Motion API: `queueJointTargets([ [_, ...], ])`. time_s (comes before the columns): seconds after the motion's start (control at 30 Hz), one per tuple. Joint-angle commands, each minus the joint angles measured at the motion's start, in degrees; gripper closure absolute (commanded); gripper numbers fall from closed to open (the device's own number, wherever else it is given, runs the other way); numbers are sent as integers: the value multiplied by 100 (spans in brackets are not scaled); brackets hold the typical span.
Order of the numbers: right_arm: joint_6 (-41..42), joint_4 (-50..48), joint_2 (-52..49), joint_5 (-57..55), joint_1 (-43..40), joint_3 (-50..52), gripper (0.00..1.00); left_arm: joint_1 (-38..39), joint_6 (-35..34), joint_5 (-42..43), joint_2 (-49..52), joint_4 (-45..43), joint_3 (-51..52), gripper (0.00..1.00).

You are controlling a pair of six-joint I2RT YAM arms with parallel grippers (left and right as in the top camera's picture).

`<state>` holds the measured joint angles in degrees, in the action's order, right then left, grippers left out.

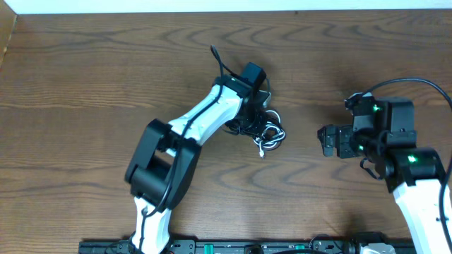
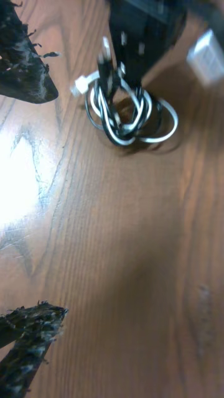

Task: Untangle cables

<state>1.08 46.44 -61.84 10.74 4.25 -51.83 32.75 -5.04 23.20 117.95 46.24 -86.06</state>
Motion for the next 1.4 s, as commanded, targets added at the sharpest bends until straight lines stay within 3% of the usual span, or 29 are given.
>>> queueJointTargets([
  [0.0,76,9,-413,297,-28,-125,1,0,756,673,-455,269,-42,93],
  [0.33,387,-363,-1980,2334,-28,-125,5,0,1250,1478,-459,439,-42,93],
  [0.5,660,-601,-2269,2485,2,-125,8,0,1298,1891,-459,448,-42,93],
  [0.8,662,-592,-2319,2479,79,-125,31,0,1731,3565,-459,409,-42,92],
  [0.93,662,-542,-2319,2371,79,-122,37,0,1744,3685,-459,339,-42,92],
  [1.1,660,-387,-2319,2236,79,-39,37,-39,1665,3799,-459,52,-44,92],
  [1.33,662,-291,-2319,2267,79,326,35,-275,962,3943,-459,-586,-44,93],
  [1.37,660,-293,-2319,2378,79,332,32,-273,964,3991,-459,-581,-44,93],
])
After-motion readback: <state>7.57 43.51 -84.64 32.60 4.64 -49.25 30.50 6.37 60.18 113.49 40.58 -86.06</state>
